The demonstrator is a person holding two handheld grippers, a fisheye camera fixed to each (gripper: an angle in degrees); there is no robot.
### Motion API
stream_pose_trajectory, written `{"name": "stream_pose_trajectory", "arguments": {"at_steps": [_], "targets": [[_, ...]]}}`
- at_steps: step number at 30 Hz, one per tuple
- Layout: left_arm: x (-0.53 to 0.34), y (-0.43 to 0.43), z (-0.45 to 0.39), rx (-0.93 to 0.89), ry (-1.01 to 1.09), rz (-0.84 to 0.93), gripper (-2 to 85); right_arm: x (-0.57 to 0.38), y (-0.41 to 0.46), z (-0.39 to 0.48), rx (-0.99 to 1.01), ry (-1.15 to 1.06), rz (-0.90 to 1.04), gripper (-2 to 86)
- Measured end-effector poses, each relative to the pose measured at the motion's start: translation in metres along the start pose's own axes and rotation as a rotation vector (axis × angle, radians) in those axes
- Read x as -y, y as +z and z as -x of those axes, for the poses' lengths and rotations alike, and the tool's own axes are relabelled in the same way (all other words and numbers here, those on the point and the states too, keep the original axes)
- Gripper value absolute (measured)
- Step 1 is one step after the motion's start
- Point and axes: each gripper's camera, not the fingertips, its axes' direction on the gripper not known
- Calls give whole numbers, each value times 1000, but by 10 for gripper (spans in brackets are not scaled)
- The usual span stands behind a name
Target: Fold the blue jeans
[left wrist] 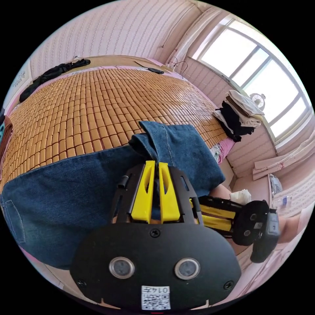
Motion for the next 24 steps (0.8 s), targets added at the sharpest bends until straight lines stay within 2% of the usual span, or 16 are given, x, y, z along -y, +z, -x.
{"name": "stream_pose_trajectory", "arguments": {"at_steps": [4,9,13,15,16,18,19,21,24], "targets": [[-12,-37,5,-58,-8,-75,-6,-26,-29,-67,244,145,-103,46],[-26,-120,19,8,18,-214,-7,-27,-85,-117,401,179,-352,41],[-55,-254,74,266,51,-296,2,63,-135,-136,608,19,-610,47],[-79,-314,112,418,-8,-300,18,122,-152,-132,756,-21,-731,57],[-97,-348,145,519,-82,-290,38,165,-151,-128,892,-29,-763,60],[-132,-382,203,693,-244,-246,57,224,-130,-115,993,-81,-661,49],[-160,-396,240,767,-366,-198,63,248,-106,-110,1002,-18,-529,30],[-202,-412,276,746,-506,-178,64,240,-79,-112,1029,44,-456,34],[-262,-412,286,695,-515,-247,62,176,-51,-127,876,118,-423,66]]}}
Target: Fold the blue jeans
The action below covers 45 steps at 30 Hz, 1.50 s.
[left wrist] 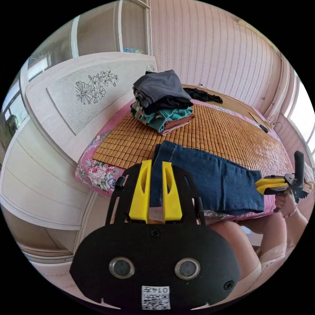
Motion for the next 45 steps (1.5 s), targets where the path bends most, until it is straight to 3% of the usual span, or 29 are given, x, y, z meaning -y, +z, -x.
{"name": "stream_pose_trajectory", "arguments": {"at_steps": [7,13,15,18,21,27,29,34,36,40,42,45], "targets": [[-64,70,35,-47,-94,134,90,-140,-73,-80,-318,377,31,122],[-50,119,84,-150,-203,176,140,-178,-86,-114,-198,573,-42,139],[-47,138,86,-193,-215,230,127,-173,-83,-120,-153,609,-43,129],[-49,146,91,-270,-250,224,108,-164,-73,-128,-267,564,81,77],[-50,144,95,-279,-238,221,66,-169,-92,-140,-182,575,72,76],[-42,133,58,-55,-24,236,7,-199,-131,-129,-296,679,-88,141],[-39,136,56,-45,-38,248,3,-197,-109,-140,-98,654,-14,105],[-31,120,49,-25,25,204,3,-180,-132,-140,-46,588,-23,14],[-27,100,36,-67,96,148,5,-181,-172,-137,-7,538,-107,8],[-31,71,-33,-317,281,111,21,-217,-272,-150,-180,551,-178,7],[-38,77,-77,-391,351,164,28,-242,-293,-176,-259,654,-102,10],[-51,96,-133,-362,418,252,34,-271,-301,-201,-427,830,72,11]]}}
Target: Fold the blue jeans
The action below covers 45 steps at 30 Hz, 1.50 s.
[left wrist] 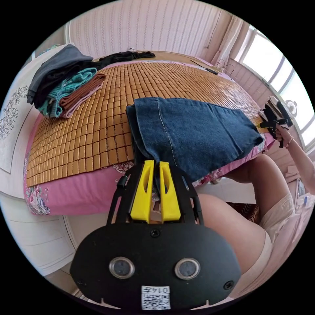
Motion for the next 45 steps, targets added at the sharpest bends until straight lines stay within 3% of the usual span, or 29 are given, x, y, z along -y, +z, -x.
{"name": "stream_pose_trajectory", "arguments": {"at_steps": [2,5,8,11,17,20,25,32,38,45], "targets": [[0,7,-9,62,-13,-14,40,-8,-8,17,-138,-38,-15,15],[-8,-2,6,-19,-118,-42,60,-10,-25,70,-212,-151,-160,55],[-25,-15,16,-92,-186,-90,84,17,-21,160,-103,-385,-214,83],[-40,-12,14,-45,-181,-107,104,60,3,265,38,-646,-169,93],[-40,33,8,-109,-220,-21,96,153,80,408,6,-866,-60,112],[-41,31,6,-98,-198,-38,46,181,119,424,55,-887,165,81],[-64,10,0,-142,-184,-139,35,167,77,420,149,-1052,38,20],[-44,-22,-7,-92,-136,-251,28,177,2,405,186,-1015,-114,12],[-26,15,32,108,-277,-94,-2,207,30,434,11,-963,-39,-4],[-42,6,28,-131,-335,-185,63,227,30,444,18,-907,-67,35]]}}
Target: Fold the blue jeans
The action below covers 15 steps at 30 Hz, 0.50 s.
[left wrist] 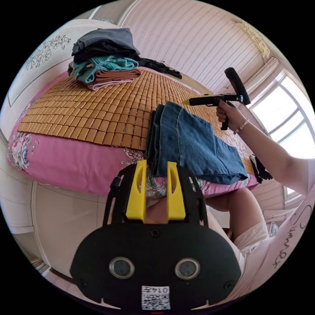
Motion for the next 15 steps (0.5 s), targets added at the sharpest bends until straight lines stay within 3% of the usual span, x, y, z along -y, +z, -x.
{"name": "stream_pose_trajectory", "arguments": {"at_steps": [3,11,15], "targets": [[-1,23,-9,5,-12,82,34,14,27,-13,72,38,164,15],[-12,-18,-45,80,61,-53,-7,41,-18,30,13,-147,-100,12],[-4,24,-40,162,40,113,4,65,40,9,-25,-14,86,49]]}}
